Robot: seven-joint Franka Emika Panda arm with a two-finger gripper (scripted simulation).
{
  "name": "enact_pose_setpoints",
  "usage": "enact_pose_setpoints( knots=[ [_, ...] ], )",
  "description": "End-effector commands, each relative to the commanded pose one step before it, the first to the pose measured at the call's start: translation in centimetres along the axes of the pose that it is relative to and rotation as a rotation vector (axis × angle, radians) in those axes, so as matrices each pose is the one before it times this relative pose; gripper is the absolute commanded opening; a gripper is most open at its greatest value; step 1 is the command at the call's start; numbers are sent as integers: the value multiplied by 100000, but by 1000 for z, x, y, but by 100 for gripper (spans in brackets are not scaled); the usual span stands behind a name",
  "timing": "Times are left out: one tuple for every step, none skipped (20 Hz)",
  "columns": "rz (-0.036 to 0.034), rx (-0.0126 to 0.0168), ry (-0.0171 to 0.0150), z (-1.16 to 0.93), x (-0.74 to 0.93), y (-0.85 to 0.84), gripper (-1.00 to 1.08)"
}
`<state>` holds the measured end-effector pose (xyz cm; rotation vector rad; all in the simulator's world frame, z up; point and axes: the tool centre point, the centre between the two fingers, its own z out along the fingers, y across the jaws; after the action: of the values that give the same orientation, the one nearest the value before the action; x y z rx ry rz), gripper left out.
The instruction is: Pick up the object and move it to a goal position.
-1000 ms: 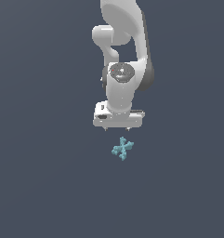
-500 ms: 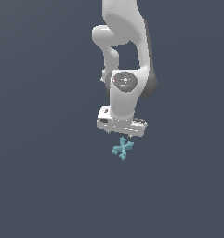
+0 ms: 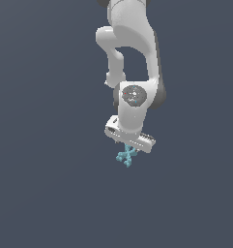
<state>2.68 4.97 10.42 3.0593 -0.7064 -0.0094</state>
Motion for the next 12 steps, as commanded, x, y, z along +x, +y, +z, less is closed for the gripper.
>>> enact_pose_setpoints(
  knots=[
    [4732, 131, 188, 447, 174, -363, 100],
    [1504, 36, 51, 152, 43, -122, 100],
    [1371, 32, 47, 139, 36, -112, 100],
    [1241, 29, 43, 126, 31, -101, 100],
    [1110, 26, 39, 113, 27, -90, 100],
    [978, 23, 35, 100, 22, -80, 100],
    [848, 19, 31, 87, 18, -69, 100],
    [715, 16, 26, 73, 14, -60, 100],
    [587, 13, 22, 60, 12, -48, 100],
    [455, 10, 17, 47, 8, -38, 100],
    [327, 7, 12, 33, 7, -26, 100],
    [195, 4, 7, 20, 3, -16, 100]
  ],
)
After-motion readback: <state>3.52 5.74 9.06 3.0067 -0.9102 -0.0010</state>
